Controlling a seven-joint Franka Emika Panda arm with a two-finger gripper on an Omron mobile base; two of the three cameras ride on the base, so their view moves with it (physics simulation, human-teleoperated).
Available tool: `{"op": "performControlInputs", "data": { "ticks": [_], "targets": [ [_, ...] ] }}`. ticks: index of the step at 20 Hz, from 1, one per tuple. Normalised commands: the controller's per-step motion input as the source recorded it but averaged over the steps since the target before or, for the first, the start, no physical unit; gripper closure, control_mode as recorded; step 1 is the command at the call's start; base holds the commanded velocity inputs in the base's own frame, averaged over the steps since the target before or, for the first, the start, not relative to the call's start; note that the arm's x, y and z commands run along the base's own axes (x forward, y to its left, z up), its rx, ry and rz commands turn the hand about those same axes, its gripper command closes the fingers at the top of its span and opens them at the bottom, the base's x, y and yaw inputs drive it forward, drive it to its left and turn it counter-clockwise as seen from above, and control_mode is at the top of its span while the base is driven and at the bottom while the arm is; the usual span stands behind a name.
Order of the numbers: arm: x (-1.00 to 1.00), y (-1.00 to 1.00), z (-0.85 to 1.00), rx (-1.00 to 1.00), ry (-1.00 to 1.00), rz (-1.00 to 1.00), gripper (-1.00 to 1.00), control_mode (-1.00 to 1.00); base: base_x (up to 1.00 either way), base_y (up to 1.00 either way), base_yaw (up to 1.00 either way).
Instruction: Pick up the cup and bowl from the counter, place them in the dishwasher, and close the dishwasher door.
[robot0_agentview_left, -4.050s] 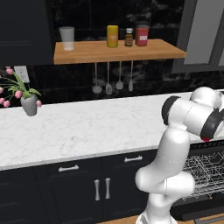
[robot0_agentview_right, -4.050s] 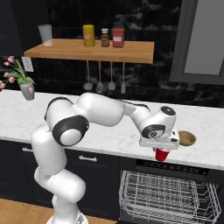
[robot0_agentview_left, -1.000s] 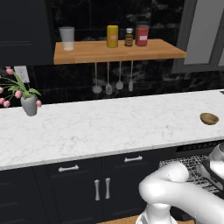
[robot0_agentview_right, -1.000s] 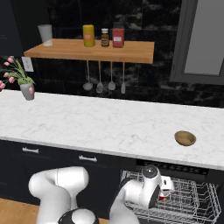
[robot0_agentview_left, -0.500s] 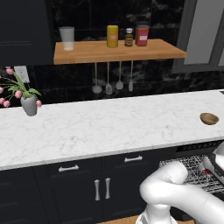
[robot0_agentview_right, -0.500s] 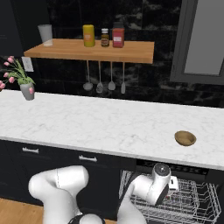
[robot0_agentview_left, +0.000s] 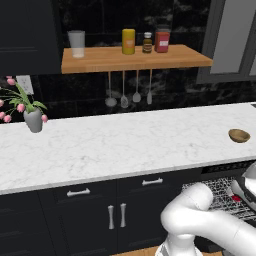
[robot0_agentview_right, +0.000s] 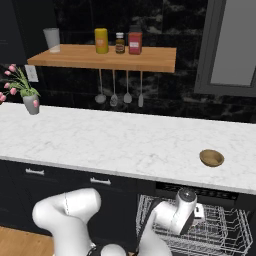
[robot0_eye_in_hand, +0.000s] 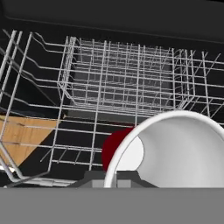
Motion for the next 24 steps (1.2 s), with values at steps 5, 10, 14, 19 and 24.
{"op": "performControlInputs", "data": {
  "ticks": [5, 10, 14, 19, 24],
  "targets": [
    [0.08, 0.00, -0.61, 0.00, 0.00, 0.00, 1.00, -1.00, 0.00, 0.00, 0.00],
    [0.06, 0.00, -0.63, 0.00, 0.01, 0.00, 1.00, -1.00, 0.00, 0.00, 0.00],
    [0.06, 0.00, -0.55, 0.00, 0.03, 0.00, 1.00, -1.00, 0.00, 0.00, 0.00],
    [0.01, 0.00, -0.14, 0.00, 0.04, 0.00, 1.00, -1.00, 0.00, 0.00, 0.00],
    [0.09, 0.00, 0.00, 0.00, -0.02, -0.01, 1.00, -1.00, 0.00, 0.00, 0.00]
  ]
}}
